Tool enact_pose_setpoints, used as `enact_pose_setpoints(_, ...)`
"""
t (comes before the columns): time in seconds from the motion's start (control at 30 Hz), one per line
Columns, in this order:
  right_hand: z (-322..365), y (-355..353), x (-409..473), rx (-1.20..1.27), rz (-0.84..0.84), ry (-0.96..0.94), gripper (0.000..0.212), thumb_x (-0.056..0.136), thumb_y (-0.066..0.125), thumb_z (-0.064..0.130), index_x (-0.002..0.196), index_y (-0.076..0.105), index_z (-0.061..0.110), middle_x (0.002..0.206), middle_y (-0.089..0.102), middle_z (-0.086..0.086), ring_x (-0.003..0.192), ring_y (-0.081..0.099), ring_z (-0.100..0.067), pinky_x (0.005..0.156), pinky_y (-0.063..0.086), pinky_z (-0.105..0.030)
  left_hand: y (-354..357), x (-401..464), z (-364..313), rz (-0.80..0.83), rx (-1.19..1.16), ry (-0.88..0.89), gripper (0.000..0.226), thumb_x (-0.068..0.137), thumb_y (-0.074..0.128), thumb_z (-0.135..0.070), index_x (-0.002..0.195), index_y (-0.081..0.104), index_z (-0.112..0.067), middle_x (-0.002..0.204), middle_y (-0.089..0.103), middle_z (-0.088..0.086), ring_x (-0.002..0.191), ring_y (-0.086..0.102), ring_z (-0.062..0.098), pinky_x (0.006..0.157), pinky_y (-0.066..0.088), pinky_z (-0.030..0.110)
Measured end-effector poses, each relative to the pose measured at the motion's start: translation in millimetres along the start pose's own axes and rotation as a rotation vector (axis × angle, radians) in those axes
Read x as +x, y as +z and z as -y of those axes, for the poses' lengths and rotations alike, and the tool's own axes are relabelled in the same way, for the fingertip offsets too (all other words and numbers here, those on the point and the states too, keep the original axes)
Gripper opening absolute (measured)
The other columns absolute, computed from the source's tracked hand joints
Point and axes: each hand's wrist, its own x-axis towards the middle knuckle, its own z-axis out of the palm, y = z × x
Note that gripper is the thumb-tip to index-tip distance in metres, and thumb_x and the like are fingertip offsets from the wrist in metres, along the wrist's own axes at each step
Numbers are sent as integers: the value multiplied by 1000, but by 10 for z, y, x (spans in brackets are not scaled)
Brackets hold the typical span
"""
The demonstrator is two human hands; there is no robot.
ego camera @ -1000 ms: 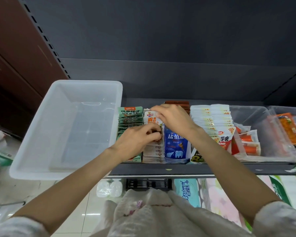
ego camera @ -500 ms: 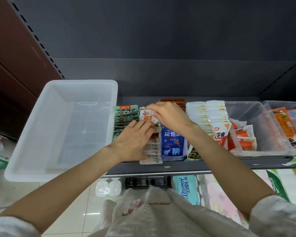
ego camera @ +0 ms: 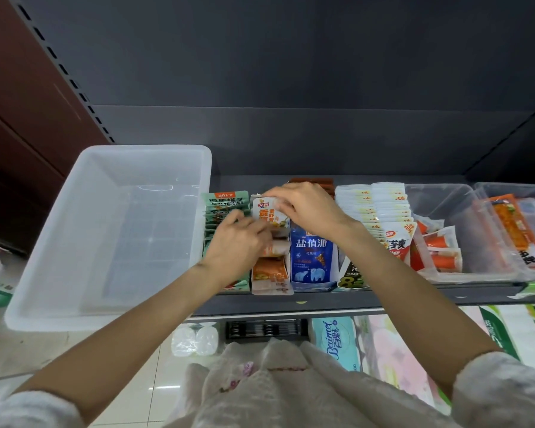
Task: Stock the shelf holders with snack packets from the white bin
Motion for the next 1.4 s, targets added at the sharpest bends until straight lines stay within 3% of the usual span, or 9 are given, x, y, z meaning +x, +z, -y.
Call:
enact_pose_setpoints(0.23,-31,-209,-132,476,286,158,47,99,40,40,145,30,34,147,39,4,129,42,-10,103,39,-29,-31,230,121,-167,-110,-165,29,71,80,-21,96,66,-13,99,66,6,83,63,24,74,48,34)
enact_pose_setpoints(0.33,10,-91,-189,147,271,76,69,92,59,30,149,21,29,151,31,4,134,34,-13,104,40,-34,-23,151,100,-216,-211,-216,39,71,80,-21,103,59,-13,110,61,7,100,53,24,82,46,36)
enact_pose_setpoints(0.43,43,57,-197,-43,94,12,61,91,60,23,145,32,24,144,40,3,130,38,-14,94,43,-31,-135,-24,87,-324,-279,-176,30,80,69,-33,101,55,-16,106,61,4,101,49,20,85,41,32)
enact_pose_setpoints(0.6,47,127,-155,-71,15,30,56,91,58,14,141,37,23,139,46,4,126,39,-13,84,43,-26,-209,-357,-72,65,-252,73,54,74,52,-69,102,63,-25,98,66,-8,94,56,14,81,33,30)
enact_pose_setpoints(0.77,11,120,-118,-31,17,41,55,90,60,15,140,39,26,139,47,4,127,42,-14,92,42,-29,-34,-307,-129,102,-154,43,13,72,77,-23,82,70,-27,73,69,-9,70,60,13,71,30,29)
enact_pose_setpoints(0.93,-57,55,-63,101,46,36,54,88,64,25,138,43,27,133,54,3,121,50,-16,89,46,-33,-105,-31,94,-18,-140,-196,32,66,82,-27,93,69,-17,86,70,0,83,60,23,76,44,35)
enact_pose_setpoints(1.1,-107,-110,20,241,231,47,40,97,49,31,137,45,28,117,59,1,90,52,-3,74,41,-21,-19,-105,-40,-82,-180,-119,27,74,75,-24,100,68,-20,95,65,-2,88,54,21,76,41,34)
enact_pose_setpoints(1.2,-82,-151,75,81,234,33,42,97,50,26,138,43,27,112,63,-2,81,55,-7,70,47,-25,5,-223,-83,-158,-212,-172,18,79,69,-22,96,68,-19,104,62,0,99,50,21,82,36,34)
enact_pose_setpoints(1.4,27,-111,291,-393,234,-123,34,93,55,34,123,55,17,109,67,-6,99,63,-24,73,45,-32,30,-276,-93,-156,-279,-253,20,78,70,-21,98,67,-18,116,59,4,108,51,25,88,44,41)
